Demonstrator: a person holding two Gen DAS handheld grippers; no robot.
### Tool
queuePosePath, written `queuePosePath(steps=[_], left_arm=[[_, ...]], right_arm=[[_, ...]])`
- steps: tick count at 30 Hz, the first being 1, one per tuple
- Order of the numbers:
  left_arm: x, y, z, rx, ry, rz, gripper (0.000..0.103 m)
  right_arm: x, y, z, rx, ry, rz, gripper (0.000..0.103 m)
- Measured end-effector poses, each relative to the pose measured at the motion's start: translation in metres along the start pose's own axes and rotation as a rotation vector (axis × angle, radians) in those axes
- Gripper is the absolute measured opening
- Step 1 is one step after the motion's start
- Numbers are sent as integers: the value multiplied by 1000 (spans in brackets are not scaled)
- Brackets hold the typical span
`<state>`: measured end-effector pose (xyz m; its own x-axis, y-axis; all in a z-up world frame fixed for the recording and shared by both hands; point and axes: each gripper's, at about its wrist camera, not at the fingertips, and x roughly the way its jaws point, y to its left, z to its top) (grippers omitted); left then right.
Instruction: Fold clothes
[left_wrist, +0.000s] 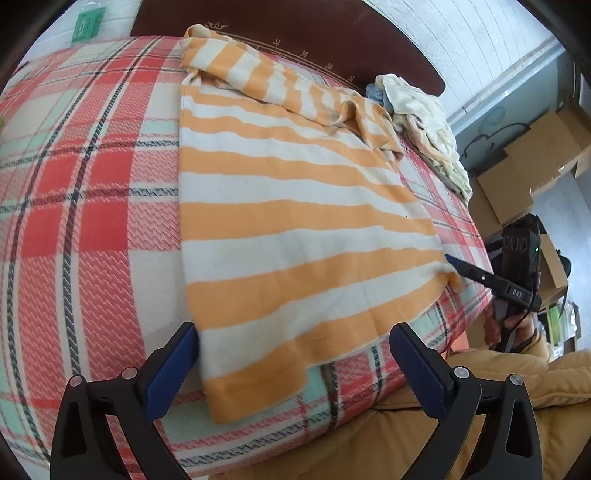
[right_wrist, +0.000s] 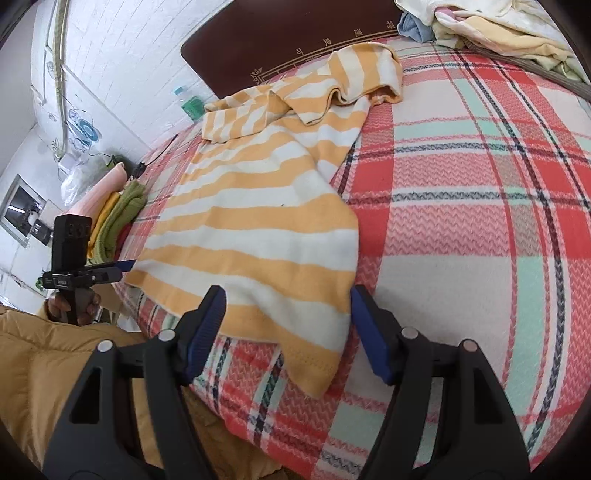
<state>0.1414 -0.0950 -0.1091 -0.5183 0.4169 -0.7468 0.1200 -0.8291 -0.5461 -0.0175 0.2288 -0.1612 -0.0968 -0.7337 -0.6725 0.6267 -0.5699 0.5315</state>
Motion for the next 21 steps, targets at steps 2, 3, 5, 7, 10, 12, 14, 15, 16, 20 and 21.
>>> queuePosePath(steps=[2, 3, 5, 7, 10, 12, 14, 15, 16, 20, 21], left_arm=[[2, 0, -1, -26, 9, -51, 103], [2, 0, -1, -44, 13, -83, 103], [3, 2, -2, -81, 22, -154, 102], [4, 4, -5, -104, 23, -189, 101], [5, 7, -8, -131, 23, -221, 94], [7, 6, -4, -135, 18, -213, 94], [12, 1, 1, -133, 9, -196, 94], [15, -1, 3, -131, 4, -188, 94], [17, -3, 6, -128, 0, -182, 94], [25, -7, 13, -108, 2, -118, 62], [26, -7, 14, -108, 4, -105, 58]], right_arm=[[1, 2, -5, 14, 3, 53, 71], [1, 3, -7, 20, 3, 75, 71], [0, 4, -11, 33, -4, 114, 71], [-3, 2, -14, 57, -15, 169, 71], [-3, 1, -16, 72, -31, 180, 71], [0, 1, -14, 80, -42, 188, 71], [4, 2, -10, 91, -62, 207, 71], [6, 1, -8, 102, -77, 222, 71], [8, 1, -7, 108, -89, 228, 70], [20, 7, 0, 98, -97, 195, 56], [24, 6, 1, 103, -88, 179, 46]])
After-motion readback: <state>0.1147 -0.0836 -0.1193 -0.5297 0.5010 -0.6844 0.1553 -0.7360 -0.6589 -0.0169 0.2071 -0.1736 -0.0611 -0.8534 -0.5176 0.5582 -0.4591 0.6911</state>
